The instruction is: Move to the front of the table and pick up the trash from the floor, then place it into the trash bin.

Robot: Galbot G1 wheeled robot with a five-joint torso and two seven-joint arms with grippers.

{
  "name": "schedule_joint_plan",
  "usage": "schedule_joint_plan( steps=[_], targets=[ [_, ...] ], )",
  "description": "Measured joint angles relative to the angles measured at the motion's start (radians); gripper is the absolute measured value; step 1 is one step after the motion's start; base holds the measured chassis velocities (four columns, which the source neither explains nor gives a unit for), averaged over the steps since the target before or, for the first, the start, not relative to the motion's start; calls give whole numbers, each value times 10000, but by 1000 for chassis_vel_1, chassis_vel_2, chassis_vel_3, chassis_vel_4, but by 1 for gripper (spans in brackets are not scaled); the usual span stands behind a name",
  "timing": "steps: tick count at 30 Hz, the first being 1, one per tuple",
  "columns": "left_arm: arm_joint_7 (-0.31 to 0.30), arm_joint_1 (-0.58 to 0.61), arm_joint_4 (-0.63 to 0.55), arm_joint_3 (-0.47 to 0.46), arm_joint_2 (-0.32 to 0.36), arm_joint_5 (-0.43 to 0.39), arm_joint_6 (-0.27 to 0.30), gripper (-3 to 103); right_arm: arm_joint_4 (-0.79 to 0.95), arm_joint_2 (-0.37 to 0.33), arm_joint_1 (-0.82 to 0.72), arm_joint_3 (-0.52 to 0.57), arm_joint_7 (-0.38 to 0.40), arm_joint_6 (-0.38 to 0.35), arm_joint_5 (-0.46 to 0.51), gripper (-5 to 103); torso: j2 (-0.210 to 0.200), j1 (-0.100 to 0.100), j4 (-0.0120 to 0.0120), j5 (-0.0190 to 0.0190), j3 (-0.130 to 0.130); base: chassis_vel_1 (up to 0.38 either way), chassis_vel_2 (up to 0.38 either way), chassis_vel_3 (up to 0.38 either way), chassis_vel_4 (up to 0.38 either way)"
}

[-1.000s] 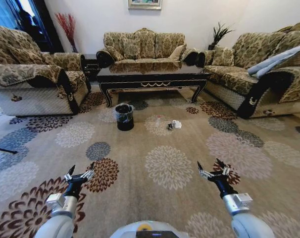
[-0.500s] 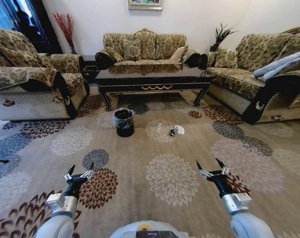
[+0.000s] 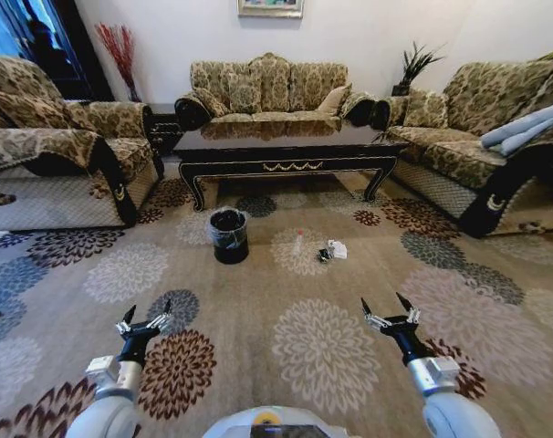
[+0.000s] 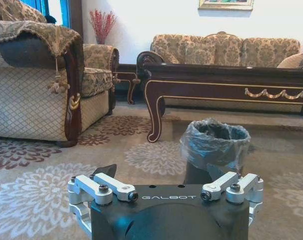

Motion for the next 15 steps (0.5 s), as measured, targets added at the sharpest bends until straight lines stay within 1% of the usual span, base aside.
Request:
schedule_joint_plan(
  steps=[15],
  targets=[
    [-8,7,9,-29,1,-31,-3,100,-62,-42,8,-4,-16,-30,-43,100,0,0,0,0,2,-196,190,190,-192]
  ],
)
